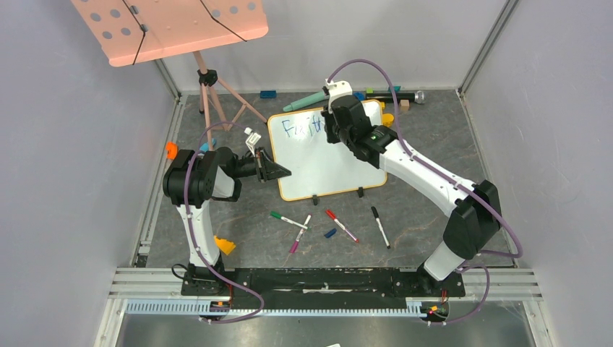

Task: Write a sentence on the whiteboard

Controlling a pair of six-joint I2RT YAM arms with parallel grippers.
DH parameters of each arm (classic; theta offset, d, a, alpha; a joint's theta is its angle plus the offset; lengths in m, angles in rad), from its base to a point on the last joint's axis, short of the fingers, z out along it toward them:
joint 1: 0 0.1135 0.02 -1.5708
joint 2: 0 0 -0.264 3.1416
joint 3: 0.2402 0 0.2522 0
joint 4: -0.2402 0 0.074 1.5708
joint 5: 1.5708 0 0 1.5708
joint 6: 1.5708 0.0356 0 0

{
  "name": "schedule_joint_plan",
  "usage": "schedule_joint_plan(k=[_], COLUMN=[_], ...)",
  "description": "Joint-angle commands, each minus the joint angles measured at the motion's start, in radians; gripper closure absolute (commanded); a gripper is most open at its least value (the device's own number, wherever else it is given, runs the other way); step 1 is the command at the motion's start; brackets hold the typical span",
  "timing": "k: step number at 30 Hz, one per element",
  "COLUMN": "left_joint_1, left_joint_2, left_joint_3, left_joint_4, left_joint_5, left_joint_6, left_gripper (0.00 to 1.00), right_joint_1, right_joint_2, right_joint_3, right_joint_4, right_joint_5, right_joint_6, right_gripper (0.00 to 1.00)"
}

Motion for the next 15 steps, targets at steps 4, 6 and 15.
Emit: schedule_joint_plan(k=[4,6,15], left_joint_1=[-0.009,-0.008,-0.008], left_joint_2=[-0.018,-0.019,-0.017], left_joint_3=[0.001,0.001,0.001], left_joint_4=[0.094,0.094,0.094], left_joint_5=[0.065,0.065,0.064], left_joint_6=[0.109,0.109,0.108], left_gripper=[0.98,0.98,0.98], right_joint_1=[-0.025,-0.024,-0.025], right_joint_2=[-0.033,-0.035,-0.083], right_joint_3=[-0.018,-0.026,-0.139], right_joint_4=[-0.019,-0.018,0.027], right_joint_5=[0.06,0.039,-0.013], right_joint_6=[-0.004,-0.003,0.024], right_gripper=[1.0,1.0,1.0])
